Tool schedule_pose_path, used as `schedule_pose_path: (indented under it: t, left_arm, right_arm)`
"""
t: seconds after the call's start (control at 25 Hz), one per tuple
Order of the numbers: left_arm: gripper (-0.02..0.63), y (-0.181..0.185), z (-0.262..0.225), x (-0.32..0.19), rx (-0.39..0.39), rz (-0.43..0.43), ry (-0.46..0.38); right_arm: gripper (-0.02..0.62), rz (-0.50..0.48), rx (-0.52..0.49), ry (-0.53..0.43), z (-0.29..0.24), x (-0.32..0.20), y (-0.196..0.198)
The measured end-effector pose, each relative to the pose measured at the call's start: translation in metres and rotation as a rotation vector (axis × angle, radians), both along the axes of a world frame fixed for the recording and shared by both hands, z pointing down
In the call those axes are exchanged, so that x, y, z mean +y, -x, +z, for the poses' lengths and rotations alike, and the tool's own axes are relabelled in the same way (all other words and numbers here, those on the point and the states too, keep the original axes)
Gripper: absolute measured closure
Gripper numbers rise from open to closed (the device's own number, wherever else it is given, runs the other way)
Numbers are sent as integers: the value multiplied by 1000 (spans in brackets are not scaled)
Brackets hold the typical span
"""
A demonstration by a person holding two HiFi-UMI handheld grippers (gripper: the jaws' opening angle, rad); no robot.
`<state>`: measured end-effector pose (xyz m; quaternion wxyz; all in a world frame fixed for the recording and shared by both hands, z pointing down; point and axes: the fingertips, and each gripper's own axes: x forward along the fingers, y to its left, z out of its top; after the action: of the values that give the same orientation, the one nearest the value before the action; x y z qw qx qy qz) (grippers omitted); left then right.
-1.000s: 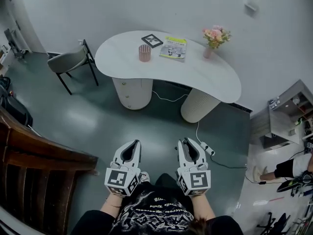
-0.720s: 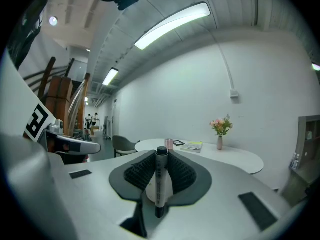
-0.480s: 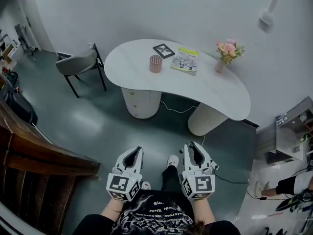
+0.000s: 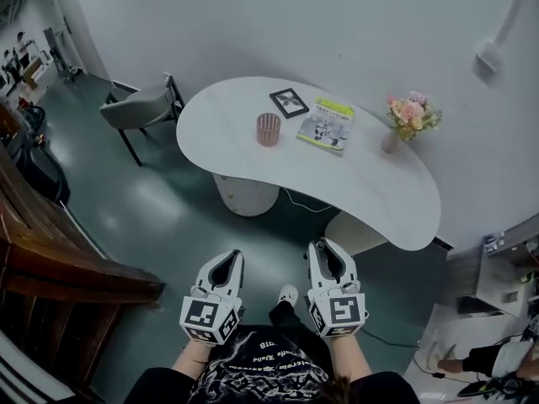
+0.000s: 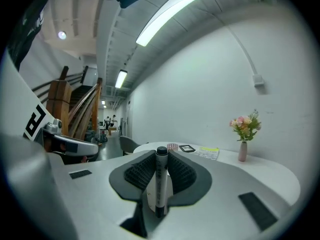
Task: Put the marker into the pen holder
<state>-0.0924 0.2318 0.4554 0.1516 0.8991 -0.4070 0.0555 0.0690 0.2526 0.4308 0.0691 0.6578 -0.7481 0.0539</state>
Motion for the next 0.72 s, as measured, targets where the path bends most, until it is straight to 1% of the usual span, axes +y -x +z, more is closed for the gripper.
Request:
schedule_pose_path:
  t: [0.2,0.4,0.6,0.72]
  left_arm:
    - [580,-47,-2,-30,6,-37,-3]
    - [580,-90,3,-45,-6,-54,0]
    - [580,-116,8,-54,9,-81,18]
    - [580,-127,16,-58,-2,-73,42]
  right_arm:
    - [497,-65,-8,-6,-2,-39,-38]
    - [497,-142,-8,15,9,-60,-61]
    - [497,-198,-12,24,15,-70,-73]
    - [497,-213,-22,34,20,-74,-77]
